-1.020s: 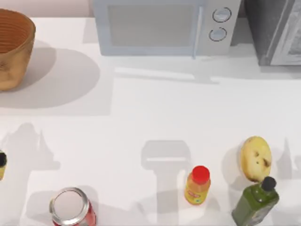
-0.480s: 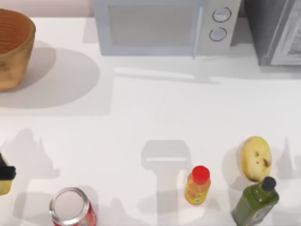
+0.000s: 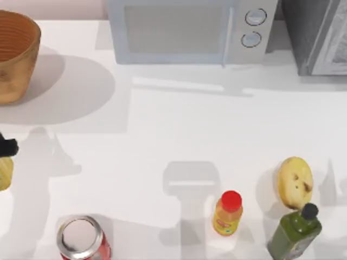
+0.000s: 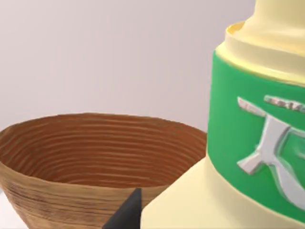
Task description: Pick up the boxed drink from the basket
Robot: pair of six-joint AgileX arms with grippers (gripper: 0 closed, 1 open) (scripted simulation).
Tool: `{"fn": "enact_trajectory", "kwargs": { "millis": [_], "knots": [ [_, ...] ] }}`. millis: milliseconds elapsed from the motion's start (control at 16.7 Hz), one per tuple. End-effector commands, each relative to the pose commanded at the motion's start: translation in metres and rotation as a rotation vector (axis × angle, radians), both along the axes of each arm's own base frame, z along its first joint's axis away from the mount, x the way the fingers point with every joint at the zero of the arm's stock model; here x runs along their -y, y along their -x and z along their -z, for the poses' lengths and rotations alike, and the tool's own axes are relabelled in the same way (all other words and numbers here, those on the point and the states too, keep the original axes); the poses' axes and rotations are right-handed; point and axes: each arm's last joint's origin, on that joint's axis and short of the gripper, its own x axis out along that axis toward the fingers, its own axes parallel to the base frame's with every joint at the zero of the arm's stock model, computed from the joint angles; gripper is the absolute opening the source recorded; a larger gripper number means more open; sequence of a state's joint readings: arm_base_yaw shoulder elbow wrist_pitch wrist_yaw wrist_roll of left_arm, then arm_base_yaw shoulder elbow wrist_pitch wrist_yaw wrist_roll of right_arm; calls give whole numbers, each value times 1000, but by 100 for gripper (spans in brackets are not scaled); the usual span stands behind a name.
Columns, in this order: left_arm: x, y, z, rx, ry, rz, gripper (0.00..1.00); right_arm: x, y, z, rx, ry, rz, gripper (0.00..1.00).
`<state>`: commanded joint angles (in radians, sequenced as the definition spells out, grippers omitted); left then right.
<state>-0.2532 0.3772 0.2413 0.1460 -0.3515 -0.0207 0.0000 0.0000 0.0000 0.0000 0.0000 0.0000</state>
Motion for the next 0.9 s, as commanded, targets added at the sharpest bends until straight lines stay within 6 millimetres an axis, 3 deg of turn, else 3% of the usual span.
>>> {"fn": "enact_trajectory", "kwargs": {
  "millis": [240, 420, 660, 900],
  "knots": [
    [44, -41, -48, 0, 22, -117, 0, 0, 0, 0, 0, 0, 0, 100],
    [106, -76, -63, -19, 17, -214, 0, 0, 0, 0, 0, 0, 0, 100],
    [212, -95, -43, -36, -7, -342, 0, 0, 0, 0, 0, 0, 0, 100],
    [302, -77, 0, -27, -25, -445, 0, 0, 0, 0, 0, 0, 0, 100]
  ]
}}
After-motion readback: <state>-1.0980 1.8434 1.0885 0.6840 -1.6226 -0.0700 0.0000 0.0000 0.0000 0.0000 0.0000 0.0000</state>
